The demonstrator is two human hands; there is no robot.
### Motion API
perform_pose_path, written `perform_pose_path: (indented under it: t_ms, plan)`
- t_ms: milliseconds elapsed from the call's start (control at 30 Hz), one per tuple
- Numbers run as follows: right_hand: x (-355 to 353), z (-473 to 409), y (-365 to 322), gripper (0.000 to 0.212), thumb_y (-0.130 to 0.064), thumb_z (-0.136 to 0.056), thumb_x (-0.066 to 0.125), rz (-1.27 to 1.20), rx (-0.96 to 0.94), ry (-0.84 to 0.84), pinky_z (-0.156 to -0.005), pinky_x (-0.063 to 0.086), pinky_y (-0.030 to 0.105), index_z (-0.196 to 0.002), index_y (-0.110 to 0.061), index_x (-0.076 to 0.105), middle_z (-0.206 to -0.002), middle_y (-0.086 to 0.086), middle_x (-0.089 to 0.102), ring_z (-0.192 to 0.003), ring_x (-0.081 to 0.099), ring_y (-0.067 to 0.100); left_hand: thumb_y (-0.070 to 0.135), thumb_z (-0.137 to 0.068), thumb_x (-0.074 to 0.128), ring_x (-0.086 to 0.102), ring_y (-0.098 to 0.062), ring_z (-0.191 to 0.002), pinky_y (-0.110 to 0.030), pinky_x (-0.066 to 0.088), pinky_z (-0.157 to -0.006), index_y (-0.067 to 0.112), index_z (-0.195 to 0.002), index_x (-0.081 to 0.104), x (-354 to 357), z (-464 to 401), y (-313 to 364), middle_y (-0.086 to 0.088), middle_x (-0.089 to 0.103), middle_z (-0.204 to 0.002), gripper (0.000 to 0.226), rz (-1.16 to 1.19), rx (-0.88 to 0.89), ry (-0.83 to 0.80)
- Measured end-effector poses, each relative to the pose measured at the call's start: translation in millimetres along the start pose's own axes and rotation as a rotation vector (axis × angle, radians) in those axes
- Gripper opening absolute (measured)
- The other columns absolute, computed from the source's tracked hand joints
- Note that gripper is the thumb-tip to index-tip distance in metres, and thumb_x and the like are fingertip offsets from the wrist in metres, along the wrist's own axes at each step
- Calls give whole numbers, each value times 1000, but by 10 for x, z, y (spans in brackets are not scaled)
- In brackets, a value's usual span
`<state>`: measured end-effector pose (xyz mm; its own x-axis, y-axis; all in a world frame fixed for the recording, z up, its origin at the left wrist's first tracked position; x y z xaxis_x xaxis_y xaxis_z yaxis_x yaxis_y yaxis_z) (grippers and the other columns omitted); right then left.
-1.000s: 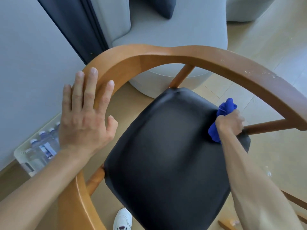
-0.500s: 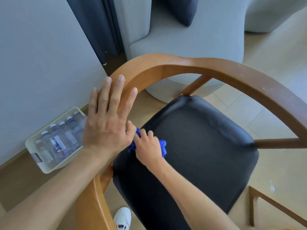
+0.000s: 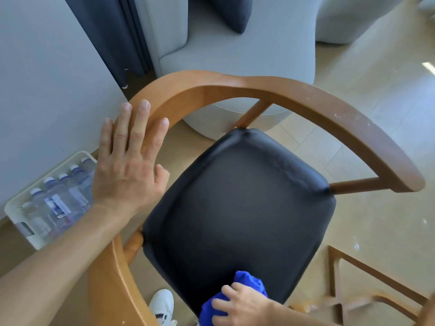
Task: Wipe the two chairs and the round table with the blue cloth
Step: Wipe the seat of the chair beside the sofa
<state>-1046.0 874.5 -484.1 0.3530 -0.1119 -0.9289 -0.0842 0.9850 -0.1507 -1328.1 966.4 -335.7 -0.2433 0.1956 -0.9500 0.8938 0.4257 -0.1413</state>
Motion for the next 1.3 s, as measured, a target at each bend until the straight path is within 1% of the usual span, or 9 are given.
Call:
perform_pose_path:
  t_ms: [33, 133, 233, 333, 467, 633, 900, 1133, 1300]
  plan:
    - [204, 221, 144, 42, -40, -72, 79, -25, -25, -244, -44, 36, 15, -60, -35, 39, -62, -24, 49, -49, 45, 2, 27, -81, 40, 5, -35, -148, -54, 9, -119, 19, -155, 14, -5, 2, 6, -13, 3, -162, 79, 3, 1, 3]
    - [43, 632, 811, 26, -23, -67, 74, -18, -4, 28, -54, 47, 24, -85, -33, 59, -90, -8, 63, -64, 56, 18, 28, -82, 39, 3, -35, -149, -51, 5, -120, 19, -155, 14, -20, -3, 20, -13, 3, -162, 77, 11, -2, 14]
    - [-170, 780, 2020, 42, -3, -56, 77, -149, 572, 165, -58, 54, 37, -96, -15, 70, -101, 10, 65, -72, 60, 34, 28, -82, 40, 3, -35, -149, -52, 6, -120, 18, -155, 15, -24, -6, 19, -13, 3, -162, 77, -2, -1, 18]
    - [-200, 1074, 3038, 40, 1, -78, 59, -322, 1286, 365, -73, 46, 42, -118, -7, 58, -119, 18, 55, -95, 54, 43, 28, -82, 41, 5, -36, -148, -52, 7, -119, 17, -155, 16, -40, -9, 30, -14, 4, -162, 78, -26, -4, 19]
    - [-50, 1064, 3311, 37, -2, -88, 47, -549, 1878, 485, -71, 36, 39, -125, -11, 48, -126, 20, 48, -106, 49, 42, 30, -83, 40, 5, -37, -148, -53, 7, -119, 17, -155, 15, -45, -17, 54, -16, 5, -161, 77, -41, 4, 6]
    - [-148, 797, 3301, 38, -6, -89, 48, -577, 1894, 468, -78, 45, 44, -127, -9, 45, -125, 19, 48, -108, 50, 42, 33, -83, 39, 4, -37, -148, -53, 7, -119, 18, -155, 13, -40, -7, 45, -16, 3, -161, 78, -48, 0, -4]
    - [-880, -1555, 2840, 37, -11, -90, 51, -333, 916, 298, -74, 42, 35, -126, -16, 45, -124, 8, 48, -106, 47, 30, 31, -81, 41, 6, -35, -148, -51, 7, -120, 15, -154, 18, -72, -12, 33, -14, 5, -162, 78, -13, -8, 5]
    - [-428, 269, 3750, 39, -5, -89, 44, -383, 1359, 312, -81, 44, 42, -127, -13, 49, -120, 18, 52, -108, 54, 40, 29, -81, 41, 7, -36, -148, -52, 10, -119, 15, -154, 19, -83, -9, 29, -14, 7, -161, 78, -7, -5, 36]
    - [53, 1646, 3311, 32, -9, -87, 47, -504, 1692, 373, -76, 45, 46, -119, -7, 47, -115, 24, 50, -96, 54, 44, 31, -81, 42, 4, -35, -149, -50, 4, -120, 17, -154, 18, -27, -3, 13, -13, 5, -162, 79, -3, -6, 26]
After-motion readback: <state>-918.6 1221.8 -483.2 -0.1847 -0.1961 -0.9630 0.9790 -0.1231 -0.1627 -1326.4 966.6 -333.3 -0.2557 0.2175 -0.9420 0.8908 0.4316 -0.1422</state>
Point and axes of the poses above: each hand's wrist, its own z-axis away from the middle knuckle, its own x-axis out of the palm, y = z × x, the point moved 10 cm from there along -z, towards the middle knuckle
